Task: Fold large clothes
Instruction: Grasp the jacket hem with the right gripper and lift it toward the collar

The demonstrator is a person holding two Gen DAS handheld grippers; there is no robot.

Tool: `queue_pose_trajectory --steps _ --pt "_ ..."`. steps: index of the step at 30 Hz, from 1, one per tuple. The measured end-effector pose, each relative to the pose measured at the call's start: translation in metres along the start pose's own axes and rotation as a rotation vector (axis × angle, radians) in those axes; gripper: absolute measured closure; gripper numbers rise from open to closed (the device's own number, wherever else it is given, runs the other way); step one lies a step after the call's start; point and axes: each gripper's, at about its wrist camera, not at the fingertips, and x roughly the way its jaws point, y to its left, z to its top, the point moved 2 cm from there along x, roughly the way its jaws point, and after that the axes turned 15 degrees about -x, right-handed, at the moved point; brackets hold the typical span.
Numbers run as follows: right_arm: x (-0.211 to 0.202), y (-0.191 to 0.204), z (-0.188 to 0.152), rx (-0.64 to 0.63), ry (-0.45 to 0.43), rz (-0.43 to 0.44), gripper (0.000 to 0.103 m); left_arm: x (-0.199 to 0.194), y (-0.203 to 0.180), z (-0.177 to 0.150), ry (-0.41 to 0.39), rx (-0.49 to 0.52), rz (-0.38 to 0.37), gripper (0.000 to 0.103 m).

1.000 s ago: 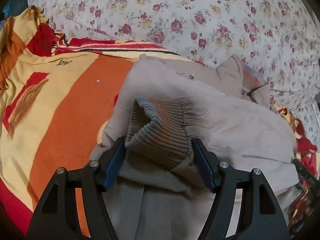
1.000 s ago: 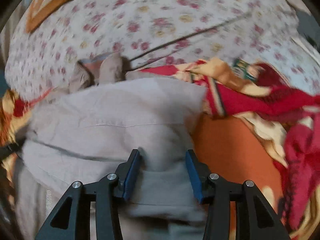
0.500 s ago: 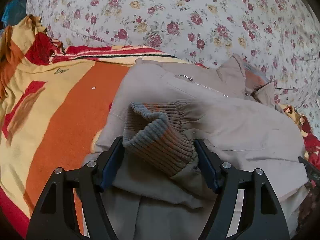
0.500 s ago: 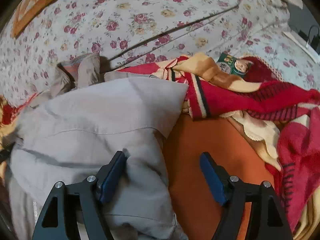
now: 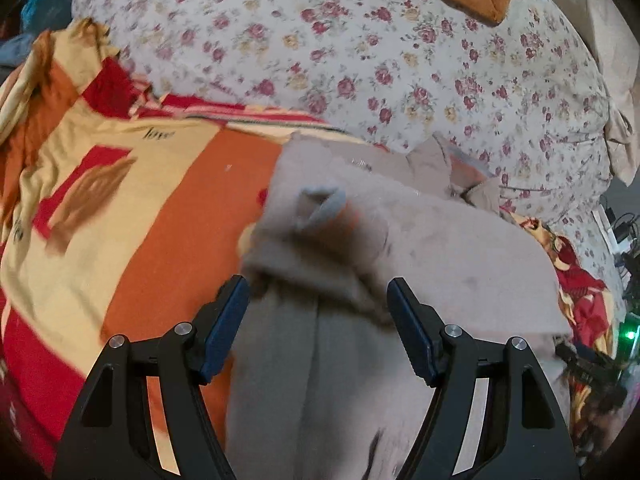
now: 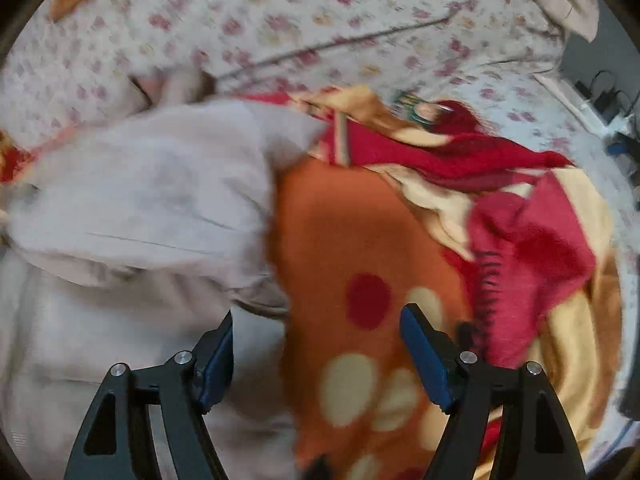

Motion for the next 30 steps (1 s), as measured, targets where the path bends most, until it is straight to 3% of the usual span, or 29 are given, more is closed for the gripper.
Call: queue_pose_trajectory --steps 2,6,9,14,17,20,22,30 --pt "-0.008 -0.009 -0.006 0.066 -0.021 0.054 0.033 -0.007 0.006 -0.008 0.003 0.01 0.007 0.031" --pt "-0.03 -0.01 -0.015 0.06 -0.071 0.038 0.035 -0.023 0.018 -0.028 0.004 0.023 0.025 0.031" --pt "-0.037 -0.01 -0.022 0.122 -0.109 0.116 0.035 -0.037 0.026 -0.043 0.004 0.007 0.006 0.031" --pt "-0.024 0.001 -0.031 0.096 -0.034 0.099 0.035 -0.045 0.039 -0.075 0.044 -0.001 0.004 0.031" --pt "-0.046 0.001 -0.045 0.136 -0.084 0.185 0.035 -0.046 0.05 -0.097 0.07 0.003 0.013 0.031" --pt "-0.068 0.009 -0.063 0.106 -0.117 0.301 0.035 -0.041 0.061 -0.114 0.117 -0.006 0.031 0.031" --pt "-0.082 0.016 -0.079 0.071 -0.12 0.351 0.034 -0.048 0.063 -0.122 0.106 -0.002 0.024 0.031" --pt "-0.091 0.034 -0.151 0.043 -0.049 0.49 0.033 -0.069 0.079 -0.156 0.18 -0.006 -0.04 0.031"
